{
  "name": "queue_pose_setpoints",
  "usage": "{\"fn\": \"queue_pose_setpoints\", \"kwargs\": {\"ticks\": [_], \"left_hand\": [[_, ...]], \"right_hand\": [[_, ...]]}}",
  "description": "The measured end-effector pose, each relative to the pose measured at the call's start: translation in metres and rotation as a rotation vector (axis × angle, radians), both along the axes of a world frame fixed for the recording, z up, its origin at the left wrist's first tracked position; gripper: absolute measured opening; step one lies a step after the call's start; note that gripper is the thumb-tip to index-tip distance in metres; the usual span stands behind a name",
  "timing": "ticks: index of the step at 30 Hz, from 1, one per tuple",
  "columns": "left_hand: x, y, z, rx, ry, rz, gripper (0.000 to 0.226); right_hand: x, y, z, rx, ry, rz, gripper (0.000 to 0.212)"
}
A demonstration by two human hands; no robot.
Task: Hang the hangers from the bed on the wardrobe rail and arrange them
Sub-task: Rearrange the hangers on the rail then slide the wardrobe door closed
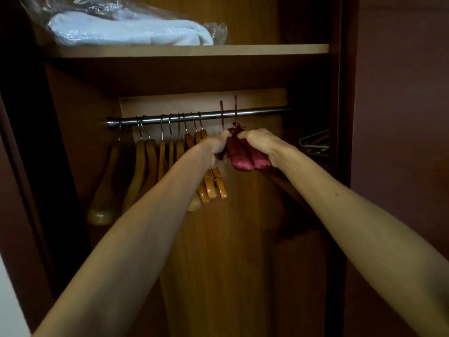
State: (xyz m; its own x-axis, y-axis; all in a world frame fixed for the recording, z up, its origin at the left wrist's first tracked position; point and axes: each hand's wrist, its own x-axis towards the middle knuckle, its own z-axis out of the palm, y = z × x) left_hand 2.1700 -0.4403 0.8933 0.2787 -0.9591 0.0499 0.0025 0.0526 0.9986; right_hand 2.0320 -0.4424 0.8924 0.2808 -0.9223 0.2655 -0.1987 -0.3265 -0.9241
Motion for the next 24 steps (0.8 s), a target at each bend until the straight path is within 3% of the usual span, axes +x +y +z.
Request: {"fn": "queue_pose_setpoints", "kwargs": {"ticks": [4, 14, 19, 24], "left_hand": [[0.015, -0.019, 0.012, 0.014, -0.027, 0.058, 0.016], [0.034, -0.06, 0.028, 0.067, -0.106, 0.162, 0.023], [0.04, -0.07, 0.028, 0.084, -0.085, 0.177, 0.023], [0.034, -0.076, 0.023, 0.159, -0.154, 0.211, 0.015]], "right_hand": [[0.012, -0.016, 0.013, -0.014, 0.023, 0.057, 0.017], [0.038, -0.069, 0.026, -0.03, 0.17, 0.044, 0.013], [0.053, -0.089, 0.029, -0.014, 0.243, 0.047, 0.026], [0.053, -0.099, 0.019, 0.036, 0.276, 0.006, 0.015]]}}
